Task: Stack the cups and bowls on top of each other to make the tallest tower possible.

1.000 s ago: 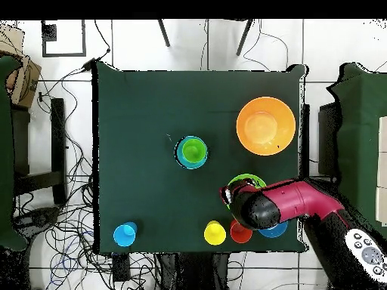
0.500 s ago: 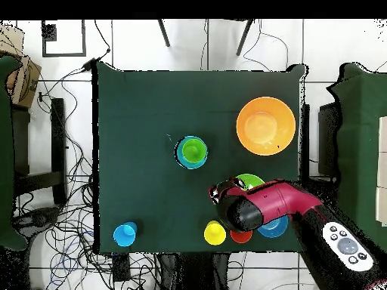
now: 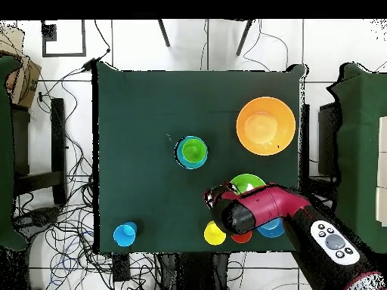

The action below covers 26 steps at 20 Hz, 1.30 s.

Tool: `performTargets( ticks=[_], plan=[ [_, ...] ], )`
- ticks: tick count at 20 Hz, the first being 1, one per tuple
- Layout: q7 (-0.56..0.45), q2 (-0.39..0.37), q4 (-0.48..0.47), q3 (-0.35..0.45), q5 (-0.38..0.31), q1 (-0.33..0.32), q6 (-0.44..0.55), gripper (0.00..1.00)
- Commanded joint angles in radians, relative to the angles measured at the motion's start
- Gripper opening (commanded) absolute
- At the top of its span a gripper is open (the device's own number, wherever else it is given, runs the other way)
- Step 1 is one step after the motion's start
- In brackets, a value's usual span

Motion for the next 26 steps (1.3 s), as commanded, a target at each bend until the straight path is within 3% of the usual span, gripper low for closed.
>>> performTargets(
  ticks=[1,11,16,22,26],
  plan=[
    [0.038,0.026,-0.06,-0.068,-0.046,0.006,-0.035,1.0],
    [-0.033,-0.063,0.007,-0.009,0.031,-0.066,0.041,1.0],
    [-0.002,-0.017,-0.004,-0.041,-0.013,-0.059,-0.003,1.0],
    [-0.02,-0.048,0.033,-0.012,0.025,-0.077,0.028,1.0],
    [-0.008,-0.041,0.015,-0.03,-0.003,-0.059,0.014,1.0]
  ],
)
